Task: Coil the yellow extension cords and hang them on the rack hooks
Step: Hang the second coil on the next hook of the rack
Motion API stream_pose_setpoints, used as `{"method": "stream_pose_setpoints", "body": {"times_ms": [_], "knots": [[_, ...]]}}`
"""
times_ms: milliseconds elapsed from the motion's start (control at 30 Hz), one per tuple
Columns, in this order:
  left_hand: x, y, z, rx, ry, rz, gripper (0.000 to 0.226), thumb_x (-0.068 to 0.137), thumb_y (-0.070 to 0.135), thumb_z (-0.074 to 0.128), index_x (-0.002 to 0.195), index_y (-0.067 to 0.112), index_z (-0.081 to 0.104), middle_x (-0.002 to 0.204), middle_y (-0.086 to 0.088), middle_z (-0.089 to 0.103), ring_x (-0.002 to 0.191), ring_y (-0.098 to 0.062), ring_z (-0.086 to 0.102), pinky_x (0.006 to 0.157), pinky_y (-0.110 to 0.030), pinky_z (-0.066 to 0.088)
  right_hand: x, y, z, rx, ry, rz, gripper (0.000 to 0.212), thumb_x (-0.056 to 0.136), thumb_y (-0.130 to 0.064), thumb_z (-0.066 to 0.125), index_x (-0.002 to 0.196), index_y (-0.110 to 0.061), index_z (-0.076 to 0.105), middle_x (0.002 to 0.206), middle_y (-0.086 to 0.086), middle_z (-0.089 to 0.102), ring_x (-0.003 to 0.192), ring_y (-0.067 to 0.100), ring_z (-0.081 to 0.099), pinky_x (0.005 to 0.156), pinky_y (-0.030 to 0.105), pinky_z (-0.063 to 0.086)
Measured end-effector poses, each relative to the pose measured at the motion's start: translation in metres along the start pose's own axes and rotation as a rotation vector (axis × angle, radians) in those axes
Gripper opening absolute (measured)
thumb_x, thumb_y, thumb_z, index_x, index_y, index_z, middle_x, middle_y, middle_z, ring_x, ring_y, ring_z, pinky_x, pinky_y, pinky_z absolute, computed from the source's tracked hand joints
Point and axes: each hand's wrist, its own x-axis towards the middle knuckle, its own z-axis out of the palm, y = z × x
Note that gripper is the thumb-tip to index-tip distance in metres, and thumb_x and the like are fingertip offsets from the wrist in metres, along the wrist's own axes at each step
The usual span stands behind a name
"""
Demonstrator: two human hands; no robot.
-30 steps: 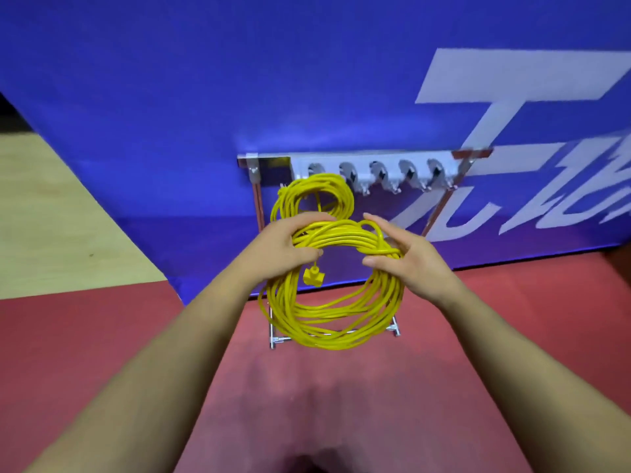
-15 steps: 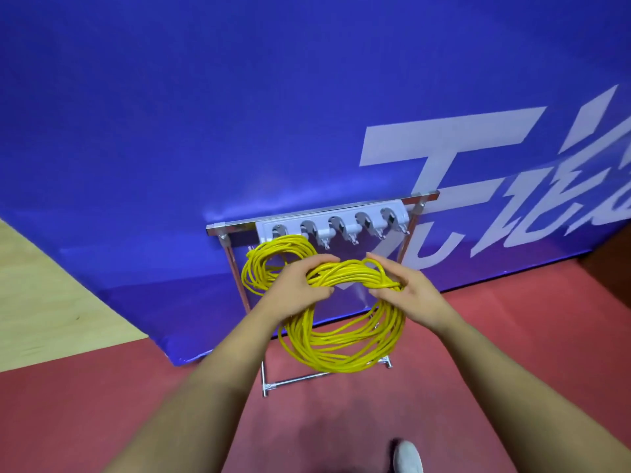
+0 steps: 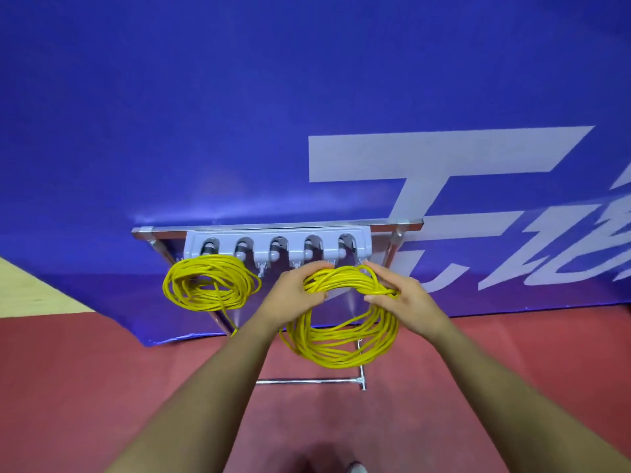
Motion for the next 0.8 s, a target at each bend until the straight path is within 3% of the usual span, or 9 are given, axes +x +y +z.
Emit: {"method": "stream_pose_setpoints", "body": {"times_ms": [67,100,300,367,500,667,800], "knots": [[0.017,-0.004,0.009,0.030,-0.005,0.000,0.055,0.073,0.003,0.069,0.123,0.024,0.061,0.099,0.015,0.066,0.080,0.017,0.055,0.075,-0.009,0.042,0.020,0.019,-0.011,-0.092,0.006,-0.028,0.066,0.075,-0.053,0.069,0.135,-0.059,0.041,0.111,0.023,0.066,0.097,0.006,0.059,0.099,0.047,0.048],[0.026,-0.007,0.012,0.047,-0.012,-0.005,0.056,0.073,0.002,0.068,0.124,0.023,0.060,0.099,0.018,0.064,0.081,0.018,0.055,0.076,-0.009,0.042,0.029,0.029,-0.014,-0.147,0.017,-0.035,0.066,0.074,-0.058,0.067,0.134,-0.061,0.040,0.108,0.023,0.066,0.096,0.012,0.062,0.098,0.046,0.048],[0.063,-0.024,0.023,0.204,-0.018,0.000,0.060,0.070,0.010,0.064,0.124,0.034,0.056,0.109,0.008,0.065,0.096,-0.009,0.060,0.084,-0.027,0.049,0.067,0.064,-0.023,-0.257,0.065,-0.073,0.062,0.074,-0.060,0.058,0.130,-0.071,0.032,0.097,0.014,0.071,0.090,0.000,0.052,0.101,0.042,0.045],[0.072,-0.027,0.023,0.242,-0.025,-0.002,0.059,0.071,0.014,0.063,0.124,0.036,0.053,0.109,0.004,0.064,0.099,-0.014,0.060,0.085,-0.031,0.048,0.078,0.068,-0.024,-0.301,0.075,-0.079,0.063,0.079,-0.054,0.060,0.133,-0.068,0.030,0.093,0.005,0.072,0.097,0.006,0.062,0.104,0.039,0.040],[0.086,-0.038,0.023,0.357,-0.010,0.009,0.062,0.075,0.013,0.065,0.132,0.030,0.049,0.111,-0.002,0.053,0.107,-0.021,0.052,0.090,-0.035,0.044,0.092,0.067,-0.022,-0.441,0.115,-0.057,0.063,0.088,-0.039,0.063,0.141,-0.055,0.033,0.080,0.001,0.062,0.095,0.018,0.054,0.096,0.031,0.028],[0.092,-0.052,0.031,0.448,0.030,0.065,0.061,0.075,0.017,0.066,0.128,0.039,0.046,0.105,0.002,0.036,0.094,-0.017,0.048,0.076,-0.039,0.051,0.098,0.078,-0.017,-0.426,0.136,-0.077,0.065,0.087,-0.035,0.066,0.142,-0.051,0.036,0.075,-0.007,0.057,0.087,0.013,0.050,0.103,0.039,0.033],[0.092,-0.056,0.035,0.472,0.051,0.060,0.057,0.078,0.019,0.066,0.127,0.040,0.046,0.102,0.002,0.033,0.088,-0.017,0.046,0.070,-0.038,0.051,0.098,0.087,-0.016,-0.434,0.119,-0.149,0.064,0.090,-0.037,0.058,0.145,-0.050,0.028,0.078,-0.007,0.059,0.080,0.009,0.044,0.098,0.043,0.038]]}}
